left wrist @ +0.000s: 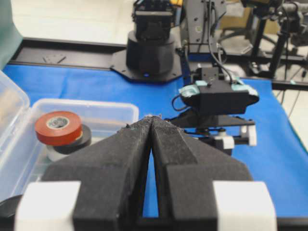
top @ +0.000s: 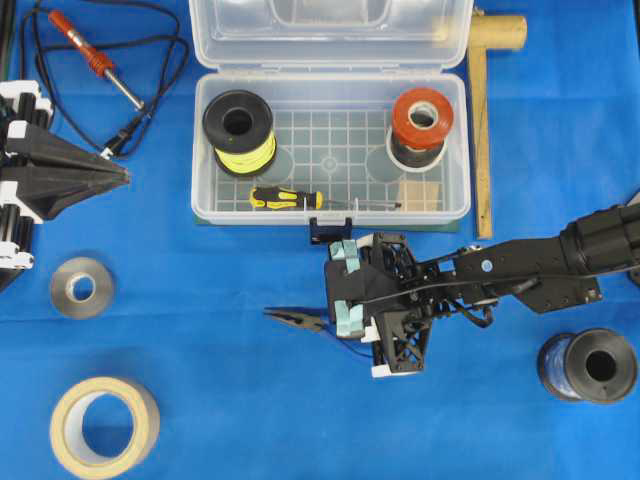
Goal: Pick the nipper from the toolbox among several items.
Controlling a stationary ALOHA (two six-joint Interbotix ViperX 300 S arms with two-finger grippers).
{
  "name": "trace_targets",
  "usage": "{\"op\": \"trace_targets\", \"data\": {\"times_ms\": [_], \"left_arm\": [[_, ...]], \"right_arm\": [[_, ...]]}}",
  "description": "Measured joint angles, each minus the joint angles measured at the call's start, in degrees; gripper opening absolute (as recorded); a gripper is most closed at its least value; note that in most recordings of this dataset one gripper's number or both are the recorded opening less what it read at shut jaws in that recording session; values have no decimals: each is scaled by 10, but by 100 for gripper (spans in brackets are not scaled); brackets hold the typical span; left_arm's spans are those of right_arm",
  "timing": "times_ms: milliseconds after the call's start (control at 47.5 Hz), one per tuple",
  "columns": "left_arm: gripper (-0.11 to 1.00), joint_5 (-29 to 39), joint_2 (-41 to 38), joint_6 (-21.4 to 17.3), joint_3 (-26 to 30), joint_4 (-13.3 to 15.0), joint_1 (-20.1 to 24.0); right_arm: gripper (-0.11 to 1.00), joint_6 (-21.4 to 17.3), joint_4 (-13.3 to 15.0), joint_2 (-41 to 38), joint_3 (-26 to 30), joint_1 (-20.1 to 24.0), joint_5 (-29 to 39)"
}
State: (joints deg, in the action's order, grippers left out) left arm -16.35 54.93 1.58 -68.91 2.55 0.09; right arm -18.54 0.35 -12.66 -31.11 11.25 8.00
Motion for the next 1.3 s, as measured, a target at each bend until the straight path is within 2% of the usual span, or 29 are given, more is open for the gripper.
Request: {"op": "trace_targets", "data": {"times_ms": [126,210,231,295,400,484,589,652,800,1094,1305], "left_arm": [[0,0,0,5,0,0,0],[0,0,-1,6,-3,0,0],[0,-1,0,6,-3,0,0],[0,0,0,6,-4,0,0],[0,0,0,6,-5,0,0],[0,0,0,6,-4,0,0],[0,0,0,6,-5,0,0],[0,0,0,6,-5,0,0],[0,-1,0,6,-4,0,0],[0,-1,1,6,-5,0,0],[0,-1,1,6,-5,0,0]], "right_arm": [[17,0,0,0,0,-4,17],[42,-1,0,0,0,-9,22],[45,-1,0,0,0,-9,22],[67,2,0,2,1,-14,32],[86,4,5,24,1,-20,58],[82,4,15,62,-2,-27,83],[83,4,40,129,-13,-40,104],[84,3,62,185,-30,-45,112],[84,3,91,298,-76,-60,111],[84,1,98,531,-224,-111,54],[84,1,98,648,-308,-150,33]]}}
